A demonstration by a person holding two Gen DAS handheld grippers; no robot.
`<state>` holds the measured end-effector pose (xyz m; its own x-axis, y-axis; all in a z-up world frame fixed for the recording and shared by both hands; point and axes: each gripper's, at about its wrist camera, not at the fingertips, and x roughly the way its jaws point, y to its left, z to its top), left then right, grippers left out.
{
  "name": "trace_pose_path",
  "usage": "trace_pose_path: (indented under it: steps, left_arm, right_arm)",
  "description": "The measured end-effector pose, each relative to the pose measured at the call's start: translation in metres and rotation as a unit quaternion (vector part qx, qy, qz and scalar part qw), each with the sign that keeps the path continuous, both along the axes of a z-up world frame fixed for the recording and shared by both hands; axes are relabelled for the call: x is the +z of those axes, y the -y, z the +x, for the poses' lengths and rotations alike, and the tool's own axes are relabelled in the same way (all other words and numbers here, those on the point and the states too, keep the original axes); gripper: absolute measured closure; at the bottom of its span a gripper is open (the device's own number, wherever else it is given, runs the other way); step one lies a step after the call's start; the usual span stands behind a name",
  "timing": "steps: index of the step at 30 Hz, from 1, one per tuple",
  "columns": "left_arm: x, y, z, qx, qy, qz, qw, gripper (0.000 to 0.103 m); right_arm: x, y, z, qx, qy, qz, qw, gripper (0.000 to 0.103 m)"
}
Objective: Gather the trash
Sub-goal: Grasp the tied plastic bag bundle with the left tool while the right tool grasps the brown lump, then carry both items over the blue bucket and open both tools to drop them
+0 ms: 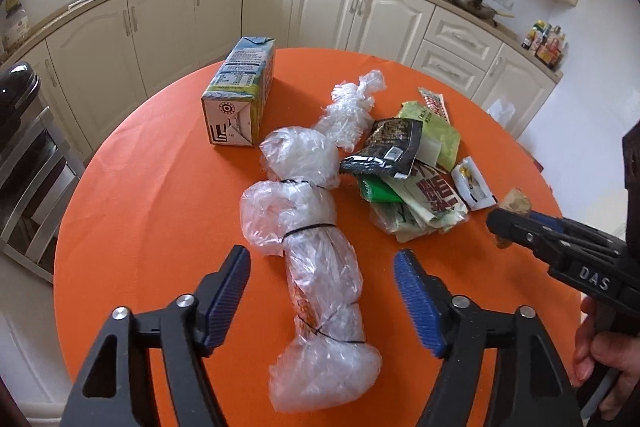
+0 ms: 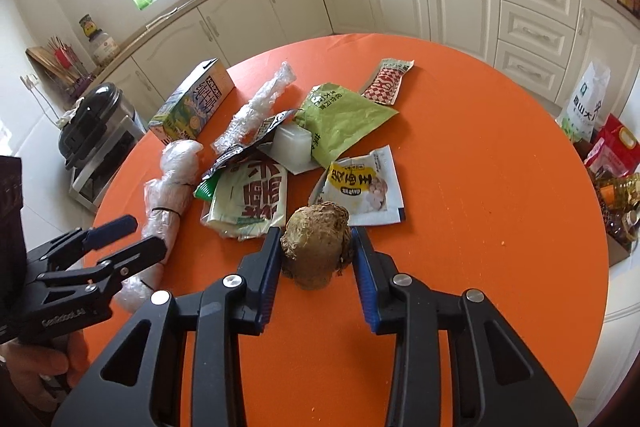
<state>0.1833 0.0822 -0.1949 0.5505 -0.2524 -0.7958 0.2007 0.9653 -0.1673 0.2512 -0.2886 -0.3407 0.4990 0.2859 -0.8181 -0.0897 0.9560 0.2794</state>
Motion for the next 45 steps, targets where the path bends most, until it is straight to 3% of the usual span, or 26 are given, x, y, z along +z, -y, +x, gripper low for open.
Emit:
trace_pose_path:
  steps: [1,4,8,15,24,35,45]
  left_arm:
    - [-0.004,0.0,0.001,-0.004,-0.002,0.001,1.0,0.036]
    - [-0.018,0.003,0.005,-0.004,-0.018,-0.002,0.9998,0.066]
    - [-0.019,-0.002,-0.003,-0.005,-0.017,-0.029,0.9994,0.075]
    - [0.002,-0.013,-0.042,0.013,0.011,-0.034,0.9993,0.076]
    - [0.046,-0.016,-0.084,-0.006,0.058,-0.044,0.9973,0.076]
    - [0.111,0.05,-0.142,-0.081,0.146,-0.055,0.9844,0.076]
    - [0.133,0.133,-0.179,-0.179,0.182,-0.066,0.9647,0.076]
  right_arm:
    - [0.001,0.0,-0.002,0.0,0.001,0.0,1.0,0.068]
    - [0.007,0.0,-0.01,-0.002,0.006,0.001,1.0,0.068]
    - [0.017,0.003,-0.018,-0.005,0.015,0.0,1.0,0.068]
    - [0.032,0.008,-0.035,-0.01,0.032,0.005,0.999,0.068]
    - [0.055,0.016,-0.063,-0.018,0.06,0.014,0.998,0.068]
    - [0.107,0.061,-0.107,-0.062,0.128,0.011,0.99,0.068]
    - [0.152,0.141,-0.155,-0.149,0.179,-0.011,0.972,0.068]
